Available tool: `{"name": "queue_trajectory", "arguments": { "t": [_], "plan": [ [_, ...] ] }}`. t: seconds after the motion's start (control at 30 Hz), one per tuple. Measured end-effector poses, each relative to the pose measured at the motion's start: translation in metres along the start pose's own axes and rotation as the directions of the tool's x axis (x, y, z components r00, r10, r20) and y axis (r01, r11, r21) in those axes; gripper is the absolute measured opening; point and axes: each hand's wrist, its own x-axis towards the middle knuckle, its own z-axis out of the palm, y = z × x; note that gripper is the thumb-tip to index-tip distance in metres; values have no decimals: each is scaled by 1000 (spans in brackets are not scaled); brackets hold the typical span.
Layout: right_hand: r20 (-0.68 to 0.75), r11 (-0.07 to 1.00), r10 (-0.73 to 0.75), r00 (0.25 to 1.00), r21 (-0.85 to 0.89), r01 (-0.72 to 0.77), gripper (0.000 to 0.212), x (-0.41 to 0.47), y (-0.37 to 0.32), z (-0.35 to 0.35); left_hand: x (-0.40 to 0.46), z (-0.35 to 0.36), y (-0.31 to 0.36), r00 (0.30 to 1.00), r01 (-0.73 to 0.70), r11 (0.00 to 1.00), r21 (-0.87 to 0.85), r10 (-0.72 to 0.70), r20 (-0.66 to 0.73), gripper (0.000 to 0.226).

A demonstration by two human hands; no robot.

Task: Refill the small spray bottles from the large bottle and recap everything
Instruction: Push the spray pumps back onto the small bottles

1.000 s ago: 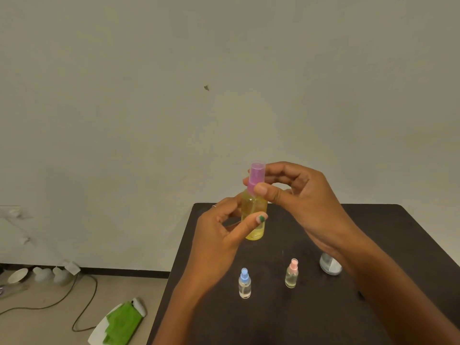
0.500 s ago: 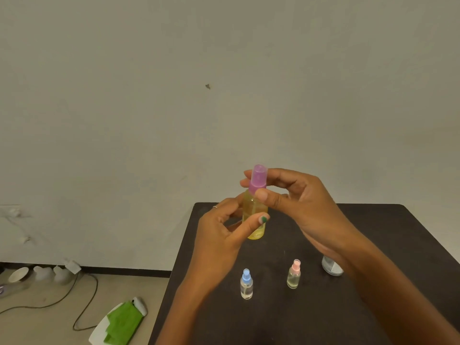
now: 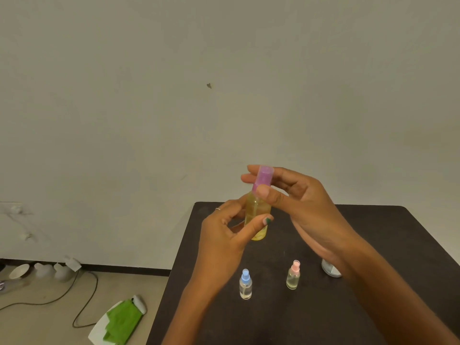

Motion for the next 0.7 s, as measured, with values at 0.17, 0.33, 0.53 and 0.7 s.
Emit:
{"name": "queue_trajectory", "arguments": {
  "t": [0.17, 0.33, 0.53, 0.7],
  "plan": [
    [-156, 1000, -28, 987, -7, 27, 31, 2, 4, 2, 0, 4, 0, 1000, -15, 1000, 21, 15, -10, 37],
    [-248, 1000, -3, 969, -10, 0, 44, 4, 13, 6, 0, 8, -4, 1000, 10, 1000, -6, -10, -10, 30],
    [11, 1000, 19, 1000, -13, -19, 38, 2, 6, -5, 3, 4, -3, 1000, 3, 1000, 4, -3, -18, 34],
    [-75, 998, -9, 997, 67, 14, 33, 3, 9, -7, 1, 7, -2, 1000, -5, 999, -36, 4, -23, 38]
  ]
}}
